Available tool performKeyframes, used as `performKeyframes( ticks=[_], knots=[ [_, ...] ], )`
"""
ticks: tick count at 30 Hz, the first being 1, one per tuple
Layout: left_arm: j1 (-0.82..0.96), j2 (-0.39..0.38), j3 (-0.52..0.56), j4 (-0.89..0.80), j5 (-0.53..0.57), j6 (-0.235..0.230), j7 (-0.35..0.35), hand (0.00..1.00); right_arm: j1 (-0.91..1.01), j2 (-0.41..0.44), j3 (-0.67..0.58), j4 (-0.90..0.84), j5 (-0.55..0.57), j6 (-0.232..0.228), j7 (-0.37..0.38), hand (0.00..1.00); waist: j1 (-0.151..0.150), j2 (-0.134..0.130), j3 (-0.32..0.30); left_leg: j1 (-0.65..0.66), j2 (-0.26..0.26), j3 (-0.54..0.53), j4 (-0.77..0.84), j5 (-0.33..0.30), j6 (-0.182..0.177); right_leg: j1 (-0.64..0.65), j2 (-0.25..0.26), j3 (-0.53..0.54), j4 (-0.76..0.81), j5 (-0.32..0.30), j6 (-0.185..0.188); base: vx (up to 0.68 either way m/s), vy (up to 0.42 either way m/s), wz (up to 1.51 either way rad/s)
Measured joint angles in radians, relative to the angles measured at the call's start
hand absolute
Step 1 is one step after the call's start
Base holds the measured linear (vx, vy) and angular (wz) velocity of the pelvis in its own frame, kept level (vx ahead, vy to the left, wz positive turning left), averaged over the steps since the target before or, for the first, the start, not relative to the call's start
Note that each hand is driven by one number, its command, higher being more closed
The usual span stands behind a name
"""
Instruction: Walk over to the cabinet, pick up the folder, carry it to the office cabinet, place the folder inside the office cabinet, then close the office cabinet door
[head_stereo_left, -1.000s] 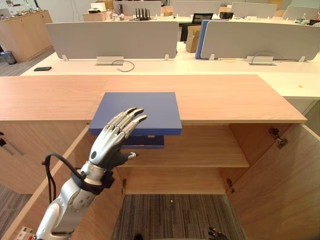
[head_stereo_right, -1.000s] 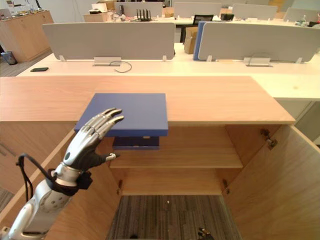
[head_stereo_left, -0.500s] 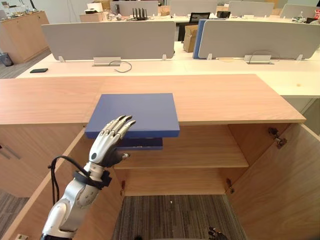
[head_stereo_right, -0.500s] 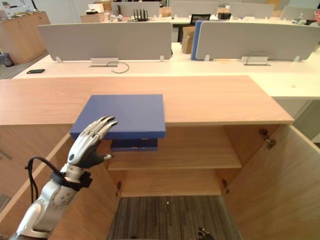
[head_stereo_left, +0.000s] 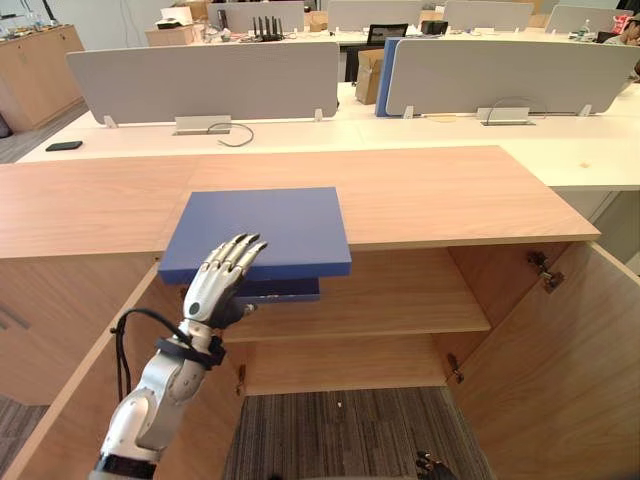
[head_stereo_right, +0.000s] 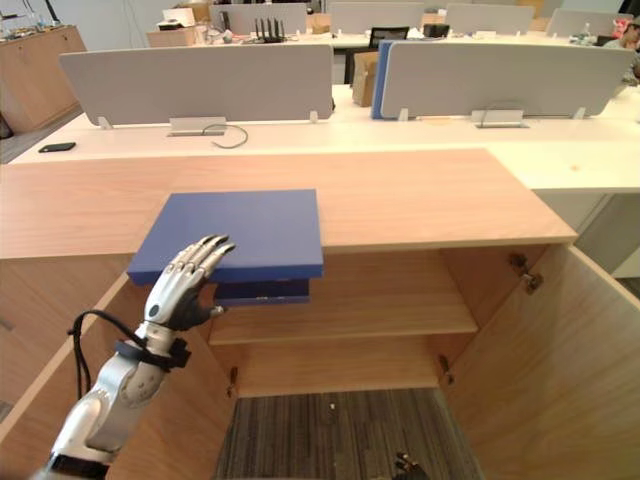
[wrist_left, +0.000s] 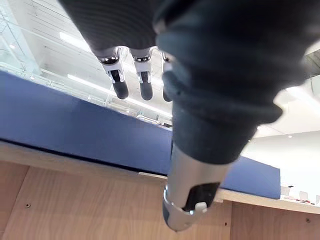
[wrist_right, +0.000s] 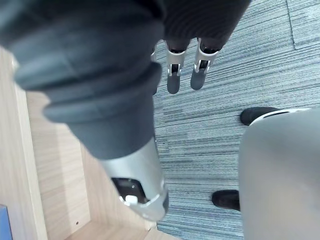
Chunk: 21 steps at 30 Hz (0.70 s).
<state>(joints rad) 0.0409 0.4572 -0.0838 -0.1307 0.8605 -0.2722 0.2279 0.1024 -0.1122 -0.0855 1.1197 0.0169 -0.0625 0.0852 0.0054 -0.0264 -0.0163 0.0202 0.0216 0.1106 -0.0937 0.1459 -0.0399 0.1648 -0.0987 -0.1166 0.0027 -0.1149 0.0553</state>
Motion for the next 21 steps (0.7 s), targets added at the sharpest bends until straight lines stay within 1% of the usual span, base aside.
performKeyframes(
  ticks=[6,14,18,21],
  knots=[
    [-0.054,0.003,-0.023,0.077,0.046,0.015,0.015,0.0,-0.001,0.0,0.006,-0.006,0.0,0.0,-0.002,0.0,-0.009,0.0,0.0,0.0,0.001,0.002,0.0,-0.001,0.0,0.0,0.001,0.002,-0.002,0.0,0.0,0.0,0.0,0.0],
    [-0.124,0.043,-0.047,0.156,0.088,0.03,0.034,0.0,-0.001,0.0,0.009,-0.007,-0.003,0.0,-0.009,0.0,-0.016,0.0,0.0,0.005,0.001,0.011,0.0,-0.005,-0.001,0.0,0.0,0.01,-0.002,0.0,0.0,0.0,0.007,-0.03],
    [-0.159,0.061,-0.056,0.19,0.108,0.043,0.043,0.0,-0.004,-0.001,0.009,-0.007,-0.04,-0.001,-0.01,0.0,-0.018,-0.001,0.0,0.005,0.001,0.011,0.0,-0.006,-0.002,0.0,0.0,0.011,-0.004,0.0,0.0,0.0,0.0,0.0],
    [-0.174,0.062,-0.056,0.205,0.112,0.051,0.05,0.0,-0.005,-0.001,0.011,-0.007,-0.042,-0.001,-0.01,0.0,-0.019,-0.001,0.001,0.005,0.001,0.011,0.0,-0.007,-0.002,0.0,0.0,0.011,-0.005,0.0,0.0,0.0,0.0,0.0]
  ],
)
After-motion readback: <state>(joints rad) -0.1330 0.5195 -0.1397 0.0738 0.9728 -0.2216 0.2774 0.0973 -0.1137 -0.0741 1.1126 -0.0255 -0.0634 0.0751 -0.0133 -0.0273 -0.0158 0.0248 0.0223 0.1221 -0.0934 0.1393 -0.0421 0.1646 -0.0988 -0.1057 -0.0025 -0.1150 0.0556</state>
